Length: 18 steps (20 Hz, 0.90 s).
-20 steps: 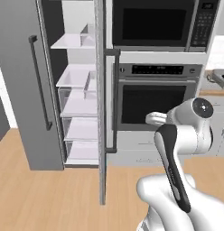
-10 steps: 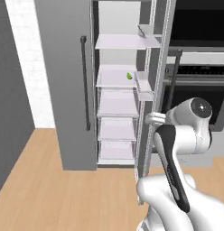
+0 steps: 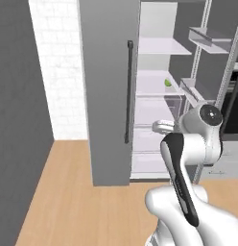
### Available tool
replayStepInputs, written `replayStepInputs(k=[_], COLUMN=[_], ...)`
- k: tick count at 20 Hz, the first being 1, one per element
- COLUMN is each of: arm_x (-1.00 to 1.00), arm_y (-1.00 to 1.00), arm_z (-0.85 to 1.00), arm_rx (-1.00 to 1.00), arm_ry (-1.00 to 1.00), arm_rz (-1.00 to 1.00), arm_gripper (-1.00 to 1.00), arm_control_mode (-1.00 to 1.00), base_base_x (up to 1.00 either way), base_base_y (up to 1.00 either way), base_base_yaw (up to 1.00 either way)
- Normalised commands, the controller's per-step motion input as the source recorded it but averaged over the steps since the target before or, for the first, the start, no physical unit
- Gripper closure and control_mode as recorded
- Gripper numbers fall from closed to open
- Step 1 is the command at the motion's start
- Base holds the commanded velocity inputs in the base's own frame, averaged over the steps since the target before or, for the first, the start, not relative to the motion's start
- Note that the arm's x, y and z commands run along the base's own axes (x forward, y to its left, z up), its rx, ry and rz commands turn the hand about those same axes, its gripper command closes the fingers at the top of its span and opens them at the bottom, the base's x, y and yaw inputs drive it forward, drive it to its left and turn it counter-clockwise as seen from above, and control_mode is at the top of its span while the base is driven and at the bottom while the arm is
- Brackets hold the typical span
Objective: Place one lemon wedge and one fish in each tupperware on the nearby counter, to pack two identical lunches.
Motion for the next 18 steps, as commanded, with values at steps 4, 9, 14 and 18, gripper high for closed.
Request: replayStepInputs(k=[4, 9, 14, 18], arm_x=[0.0, 0.0, 0.0, 0.0], arm_y=[0.0, 0.0, 0.0, 0.0], arm_z=[0.0, 0.0, 0.0, 0.0], arm_rx=[0.0, 0.0, 0.0, 0.0], arm_ry=[0.0, 0.0, 0.0, 0.0], arm_rz=[0.0, 0.0, 0.0, 0.0], arm_gripper=[-1.0, -1.0, -1.0, -1.0], arm_control_mode=[1.0, 1.0, 1.0, 1.0], base_base_x=[0.82, 0.96, 0.82, 0.14], base_base_y=[0.0, -0.11, -0.03, -0.21], base_base_yaw=[-0.3, -0.23, -0.2, -0.26])
